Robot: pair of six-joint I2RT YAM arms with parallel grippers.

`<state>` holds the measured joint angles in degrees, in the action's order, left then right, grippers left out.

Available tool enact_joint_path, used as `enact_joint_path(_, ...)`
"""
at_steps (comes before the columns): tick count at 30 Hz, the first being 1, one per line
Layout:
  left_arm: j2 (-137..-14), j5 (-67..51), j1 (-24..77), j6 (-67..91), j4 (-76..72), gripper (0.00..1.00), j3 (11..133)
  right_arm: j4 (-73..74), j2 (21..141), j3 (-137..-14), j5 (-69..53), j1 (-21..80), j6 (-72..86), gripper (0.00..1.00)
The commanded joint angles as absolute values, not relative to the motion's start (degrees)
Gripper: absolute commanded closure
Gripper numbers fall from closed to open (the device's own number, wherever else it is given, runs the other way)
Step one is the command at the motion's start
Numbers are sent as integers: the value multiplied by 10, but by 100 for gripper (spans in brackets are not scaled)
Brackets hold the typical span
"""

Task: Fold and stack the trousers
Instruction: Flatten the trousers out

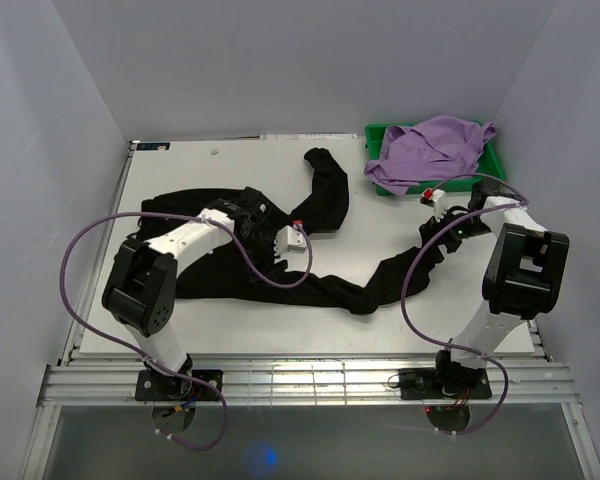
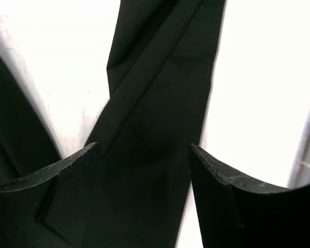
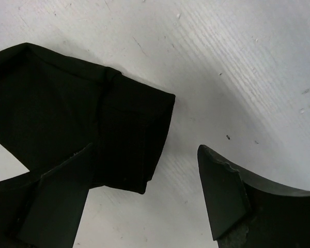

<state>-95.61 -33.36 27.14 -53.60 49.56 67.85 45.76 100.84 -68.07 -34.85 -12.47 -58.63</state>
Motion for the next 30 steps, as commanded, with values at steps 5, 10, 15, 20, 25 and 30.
enact_joint_path(5, -1018, -246, 300, -569, 405, 25, 682, 408, 1000, -642, -333, -126, -560, 42)
enact_joint_path(10, -1032, -222, 307, -585, 393, 47, 669, 410, 992, -639, -332, -132, -554, 79)
enact_joint_path(15, -977, -228, 308, -573, 383, 83, 634, 432, 963, -638, -332, -155, -560, 92)
enact_joint_path(20, -881, -252, 306, -536, 388, 100, 593, 449, 918, -631, -322, -199, -584, 92)
enact_joint_path(25, -795, -310, 290, -492, 402, 100, 556, 497, 878, -625, -261, -227, -613, 92)
enact_joint_path(30, -747, -384, 238, -462, 407, 100, 538, 523, 825, -592, -224, -270, -674, 92)
